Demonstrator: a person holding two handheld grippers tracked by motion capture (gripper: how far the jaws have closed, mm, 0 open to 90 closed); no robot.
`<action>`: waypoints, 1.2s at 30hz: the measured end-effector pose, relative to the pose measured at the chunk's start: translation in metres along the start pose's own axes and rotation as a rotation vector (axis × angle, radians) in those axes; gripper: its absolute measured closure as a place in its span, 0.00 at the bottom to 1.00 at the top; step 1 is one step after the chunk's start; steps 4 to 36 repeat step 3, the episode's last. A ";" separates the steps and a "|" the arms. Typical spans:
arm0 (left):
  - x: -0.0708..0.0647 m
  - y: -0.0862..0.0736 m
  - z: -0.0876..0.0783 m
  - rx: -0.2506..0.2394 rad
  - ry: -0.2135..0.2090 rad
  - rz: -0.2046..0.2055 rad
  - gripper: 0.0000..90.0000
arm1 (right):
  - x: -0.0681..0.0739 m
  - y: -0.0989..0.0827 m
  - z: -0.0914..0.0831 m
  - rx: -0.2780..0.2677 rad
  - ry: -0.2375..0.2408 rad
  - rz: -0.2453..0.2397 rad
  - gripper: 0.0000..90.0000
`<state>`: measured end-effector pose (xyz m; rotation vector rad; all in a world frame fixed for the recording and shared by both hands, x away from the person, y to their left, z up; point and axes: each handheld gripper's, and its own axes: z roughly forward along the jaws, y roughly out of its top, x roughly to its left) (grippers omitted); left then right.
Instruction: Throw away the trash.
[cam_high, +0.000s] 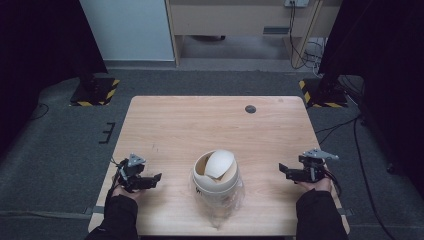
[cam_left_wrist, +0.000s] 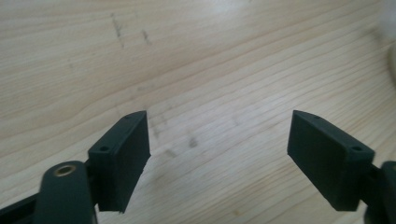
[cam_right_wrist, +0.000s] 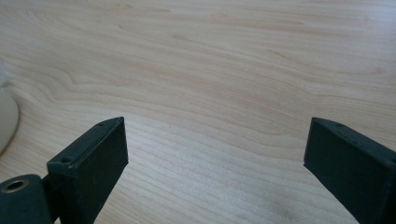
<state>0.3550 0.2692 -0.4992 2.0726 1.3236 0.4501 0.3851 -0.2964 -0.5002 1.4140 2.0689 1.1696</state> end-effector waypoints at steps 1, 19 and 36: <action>0.001 -0.001 0.001 0.013 0.010 0.002 0.21 | 0.000 -0.001 0.001 0.010 -0.004 -0.005 0.07; 0.004 -0.003 0.004 0.044 0.023 -0.002 0.20 | -0.001 -0.002 0.003 0.027 -0.011 -0.009 0.06; 0.004 -0.003 0.004 0.044 0.023 -0.002 0.20 | -0.001 -0.002 0.003 0.027 -0.011 -0.009 0.06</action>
